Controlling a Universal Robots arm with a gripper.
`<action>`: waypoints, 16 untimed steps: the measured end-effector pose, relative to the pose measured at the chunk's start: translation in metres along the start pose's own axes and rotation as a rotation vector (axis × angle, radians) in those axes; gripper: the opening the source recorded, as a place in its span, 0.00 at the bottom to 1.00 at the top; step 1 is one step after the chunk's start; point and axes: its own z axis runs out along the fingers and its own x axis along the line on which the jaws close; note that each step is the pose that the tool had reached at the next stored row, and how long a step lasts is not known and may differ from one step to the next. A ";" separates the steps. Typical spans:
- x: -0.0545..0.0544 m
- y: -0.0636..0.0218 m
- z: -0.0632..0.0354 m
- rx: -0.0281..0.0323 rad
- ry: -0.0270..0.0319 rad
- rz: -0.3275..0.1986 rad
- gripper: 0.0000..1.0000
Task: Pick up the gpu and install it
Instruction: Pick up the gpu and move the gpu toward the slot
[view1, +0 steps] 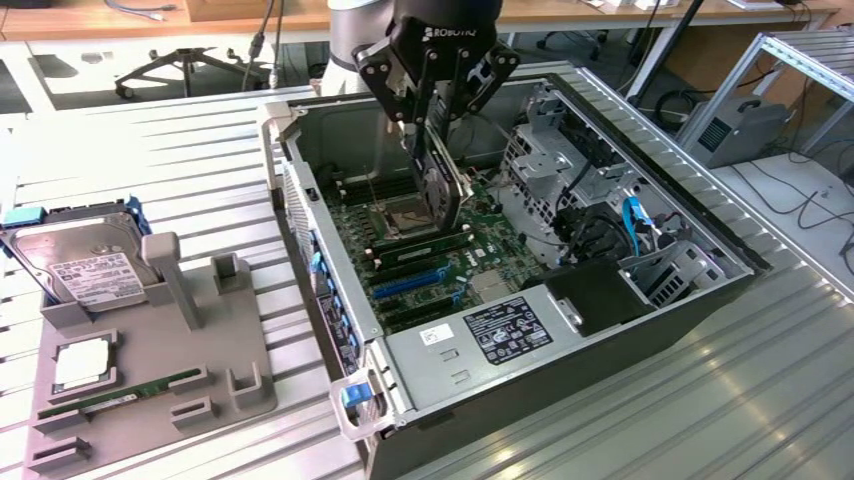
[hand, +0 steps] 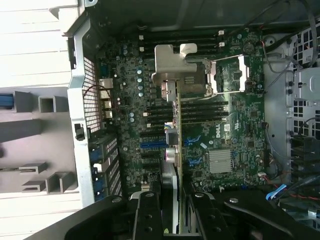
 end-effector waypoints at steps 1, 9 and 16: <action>-0.001 0.0000 0.0003 -0.0002 -0.0001 0.000 0.27; -0.007 0.0006 0.0028 0.0003 0.0000 0.000 0.27; -0.012 0.0011 0.0047 0.0009 0.0000 0.000 0.27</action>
